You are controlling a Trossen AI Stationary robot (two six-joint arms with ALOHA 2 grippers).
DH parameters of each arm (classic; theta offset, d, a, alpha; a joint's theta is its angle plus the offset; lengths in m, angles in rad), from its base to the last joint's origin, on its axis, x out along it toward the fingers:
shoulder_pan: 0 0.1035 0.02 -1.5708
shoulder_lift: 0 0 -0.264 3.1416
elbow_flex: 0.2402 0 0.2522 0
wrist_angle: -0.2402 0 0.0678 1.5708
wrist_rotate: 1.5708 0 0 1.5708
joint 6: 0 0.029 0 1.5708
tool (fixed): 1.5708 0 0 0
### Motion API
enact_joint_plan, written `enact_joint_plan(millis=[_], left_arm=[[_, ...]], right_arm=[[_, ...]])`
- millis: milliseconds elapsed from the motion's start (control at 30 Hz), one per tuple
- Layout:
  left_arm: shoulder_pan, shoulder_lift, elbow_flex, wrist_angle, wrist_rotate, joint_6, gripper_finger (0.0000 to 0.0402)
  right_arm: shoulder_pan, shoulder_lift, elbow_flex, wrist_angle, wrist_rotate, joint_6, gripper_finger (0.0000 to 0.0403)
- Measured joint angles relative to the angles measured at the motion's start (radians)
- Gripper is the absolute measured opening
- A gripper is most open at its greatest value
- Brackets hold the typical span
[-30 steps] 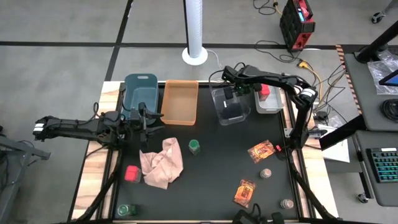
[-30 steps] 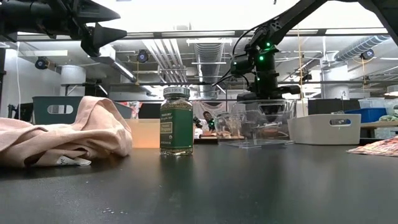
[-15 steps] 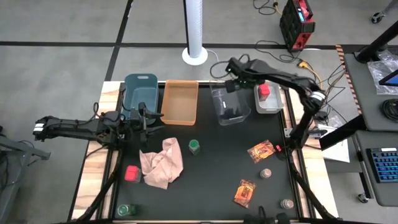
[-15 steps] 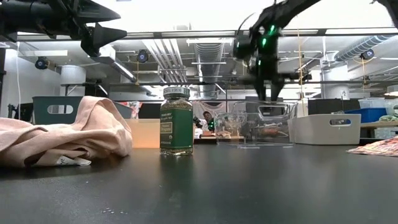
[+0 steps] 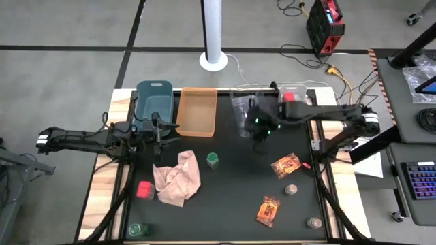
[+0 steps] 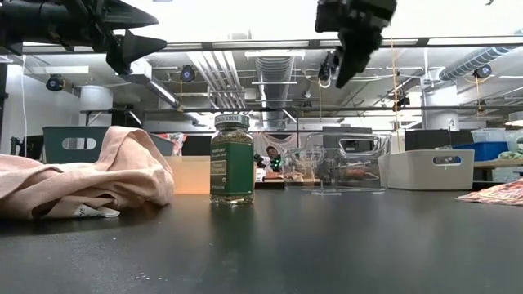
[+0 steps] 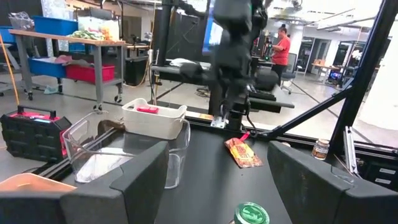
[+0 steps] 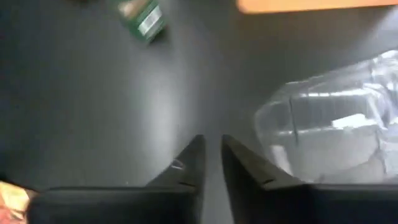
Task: Sort spices by type
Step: Adjust the bins
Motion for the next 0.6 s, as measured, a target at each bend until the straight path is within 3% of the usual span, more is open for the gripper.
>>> enact_joint_plan(millis=[167, 367, 600], left_arm=[[0.0, 0.0, 0.0, 0.001, 0.0, 0.003, 0.0259], [0.0, 0.0, 0.0, 0.001, 0.0, 0.003, 0.0259], [0.0, 0.0, 0.0, 0.001, 0.0, 0.004, 0.0259]], right_arm=[[0.073, 0.05, -0.095, 0.121, 0.154, -0.013, 0.0011], [0.07, 0.139, -0.113, 0.194, 0.3, -0.022, 0.0009], [0.028, 0.198, -0.11, 0.268, 0.358, -0.041, 0.0009]])
